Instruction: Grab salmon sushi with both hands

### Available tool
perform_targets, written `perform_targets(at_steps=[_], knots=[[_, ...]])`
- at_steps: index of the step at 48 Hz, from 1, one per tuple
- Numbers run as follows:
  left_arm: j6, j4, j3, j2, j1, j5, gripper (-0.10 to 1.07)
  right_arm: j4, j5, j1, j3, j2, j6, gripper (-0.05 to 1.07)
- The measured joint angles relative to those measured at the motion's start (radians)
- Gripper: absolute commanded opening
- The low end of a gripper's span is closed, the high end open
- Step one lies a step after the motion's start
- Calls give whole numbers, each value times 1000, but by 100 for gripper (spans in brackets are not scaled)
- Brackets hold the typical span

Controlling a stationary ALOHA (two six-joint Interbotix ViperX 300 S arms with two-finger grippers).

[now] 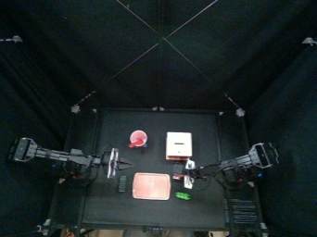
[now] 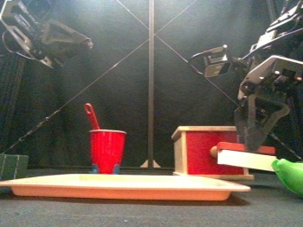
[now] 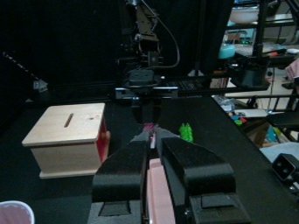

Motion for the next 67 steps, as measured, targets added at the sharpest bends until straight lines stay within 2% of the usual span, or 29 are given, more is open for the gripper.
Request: perform_targets(at_steps=[14, 20, 34, 39, 54, 67], knots=[[2, 0, -2, 2, -2, 0, 58, -12, -25, -2, -5, -34, 0, 42], [2, 0, -3, 2, -2, -3, 63, -35, -60, -11, -14, -58, 0, 42], [0, -6, -32, 37, -6, -3, 95, -114, -218, -58, -35, -84, 2, 42], [-2, -15, -52, 72, -11, -3, 102, -137, -256, -71, -41, -84, 3, 42], [-3, -94, -167, 253, -18, 6, 103, -187, -319, -118, -67, -84, 0, 42], [-3, -143, -264, 362, -21, 121, 103, -218, -360, -123, -83, -84, -2, 42]])
